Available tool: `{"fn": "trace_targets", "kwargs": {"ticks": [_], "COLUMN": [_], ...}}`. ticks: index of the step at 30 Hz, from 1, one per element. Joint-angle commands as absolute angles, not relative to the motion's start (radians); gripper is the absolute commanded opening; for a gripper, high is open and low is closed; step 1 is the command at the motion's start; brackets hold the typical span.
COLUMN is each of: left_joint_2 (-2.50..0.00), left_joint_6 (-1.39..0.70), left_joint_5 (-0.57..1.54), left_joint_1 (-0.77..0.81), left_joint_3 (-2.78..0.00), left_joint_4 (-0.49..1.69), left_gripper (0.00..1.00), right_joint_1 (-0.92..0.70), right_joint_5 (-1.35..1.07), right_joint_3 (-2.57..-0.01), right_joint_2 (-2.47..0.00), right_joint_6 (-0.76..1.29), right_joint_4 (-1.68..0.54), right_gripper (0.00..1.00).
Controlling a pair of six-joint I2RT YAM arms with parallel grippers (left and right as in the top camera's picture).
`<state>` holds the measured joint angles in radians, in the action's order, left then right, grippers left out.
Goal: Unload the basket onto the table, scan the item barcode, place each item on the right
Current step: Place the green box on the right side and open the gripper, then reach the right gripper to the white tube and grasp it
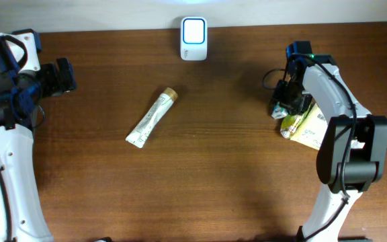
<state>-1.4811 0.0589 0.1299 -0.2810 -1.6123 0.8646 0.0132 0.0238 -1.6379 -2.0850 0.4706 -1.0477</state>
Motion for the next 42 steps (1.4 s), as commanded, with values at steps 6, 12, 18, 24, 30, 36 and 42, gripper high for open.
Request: {"fn": "trace_targets", "kwargs": {"ticks": [6,12,18,24,30,36,42], "left_joint_2": [-1.476,-1.476,-1.476,-1.476,-1.476,-1.476,-1.476], "left_joint_6": [0.06,0.06,0.06,0.06,0.06,0.06,0.06], "left_joint_5": [0.13,0.13,0.13,0.13,0.13,0.13,0.13], "left_joint_1": [-0.285,-0.285,-0.285,-0.285,-0.285,-0.285,-0.285], "left_joint_3": [-1.617,-1.617,-1.617,-1.617,-1.617,-1.617,-1.617], "left_joint_4": [0.863,0.863,0.863,0.863,0.863,0.863,0.863], "left_gripper": [0.99,0.99,0.99,0.99,0.99,0.99,0.99], "right_joint_1": [-0.005,-0.14,-0.379,-0.629,-0.748,-0.765,-0.736], "right_joint_5": [-0.137,-0.455,-0.433,-0.217,-0.168,-0.172,-0.174], "right_joint_3": [-2.087,-2.07,-1.885,-1.777,-1.776,-1.776,-1.777], "right_joint_2": [-2.071,-2.086,-2.105,-2.186,-2.281,-2.313,-2.313], "right_joint_6": [0.381,0.432,0.623,0.757,0.793,0.802,0.702], "right_joint_4": [-1.351,-1.098,-0.773,-0.597,-0.553,-0.575,-0.698], "right_gripper": [0.99,0.99,0.99,0.88,0.76,0.51,0.27]}}
